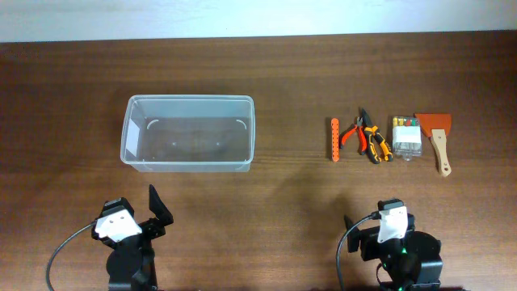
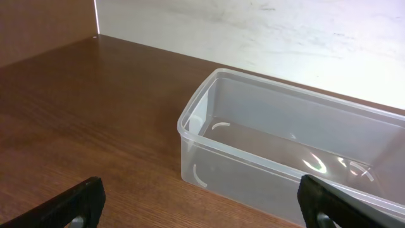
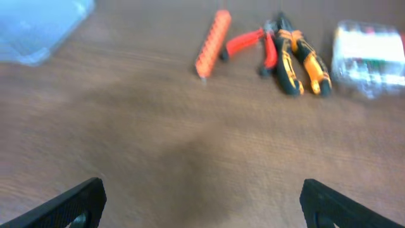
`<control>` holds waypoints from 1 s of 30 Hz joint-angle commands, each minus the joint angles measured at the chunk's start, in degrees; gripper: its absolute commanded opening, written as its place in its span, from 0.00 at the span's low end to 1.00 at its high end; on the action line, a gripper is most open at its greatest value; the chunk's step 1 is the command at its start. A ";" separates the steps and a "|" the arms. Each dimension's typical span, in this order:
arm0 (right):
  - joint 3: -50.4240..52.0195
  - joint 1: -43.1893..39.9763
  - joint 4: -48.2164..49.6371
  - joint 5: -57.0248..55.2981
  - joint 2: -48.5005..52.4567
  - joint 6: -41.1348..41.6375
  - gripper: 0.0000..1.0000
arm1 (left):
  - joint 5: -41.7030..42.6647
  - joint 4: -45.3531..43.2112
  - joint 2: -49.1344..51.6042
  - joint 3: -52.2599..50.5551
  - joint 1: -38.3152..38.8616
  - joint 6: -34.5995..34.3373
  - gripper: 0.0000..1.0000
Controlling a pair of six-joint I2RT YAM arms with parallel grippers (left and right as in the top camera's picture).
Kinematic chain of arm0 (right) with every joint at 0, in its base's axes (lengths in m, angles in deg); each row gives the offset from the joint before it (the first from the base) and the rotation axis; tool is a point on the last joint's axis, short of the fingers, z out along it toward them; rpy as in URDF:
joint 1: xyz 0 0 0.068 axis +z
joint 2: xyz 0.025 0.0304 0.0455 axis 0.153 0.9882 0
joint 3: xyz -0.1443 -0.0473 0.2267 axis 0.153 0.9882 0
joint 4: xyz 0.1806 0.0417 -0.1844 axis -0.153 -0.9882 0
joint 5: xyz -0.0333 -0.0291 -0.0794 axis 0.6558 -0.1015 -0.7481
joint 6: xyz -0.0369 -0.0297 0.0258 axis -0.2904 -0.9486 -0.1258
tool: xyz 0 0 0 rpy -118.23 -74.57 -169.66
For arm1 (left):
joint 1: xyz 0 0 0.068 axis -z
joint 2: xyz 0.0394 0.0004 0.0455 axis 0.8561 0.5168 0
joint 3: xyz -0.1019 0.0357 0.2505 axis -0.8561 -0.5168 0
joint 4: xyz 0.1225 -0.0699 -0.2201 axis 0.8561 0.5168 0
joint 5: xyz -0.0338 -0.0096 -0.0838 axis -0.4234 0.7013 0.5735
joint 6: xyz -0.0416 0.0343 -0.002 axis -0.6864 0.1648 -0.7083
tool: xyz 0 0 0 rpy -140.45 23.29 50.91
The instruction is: Pack container
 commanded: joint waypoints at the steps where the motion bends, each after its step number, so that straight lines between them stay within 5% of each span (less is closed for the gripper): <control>1: 0.57 -0.46 2.16 9.42 -0.48 0.33 0.99 | -0.24 -0.09 -0.35 -0.26 0.22 0.50 0.99; 8: 0.17 -0.48 13.20 13.16 -0.35 0.31 0.98 | -0.26 -0.09 -0.35 -0.26 0.22 0.50 0.99; 15: -11.19 -0.46 22.23 2.03 11.58 0.09 0.99 | -0.26 -0.09 -0.35 -0.26 0.22 0.50 0.99; 25: -62.18 0.83 -0.22 0.96 57.79 0.15 0.98 | -0.26 -0.09 -0.35 -0.26 0.22 0.50 0.99; 30: -87.78 4.81 -9.64 19.67 77.00 1.27 0.99 | -0.26 -0.09 -0.35 -0.26 0.22 0.50 0.99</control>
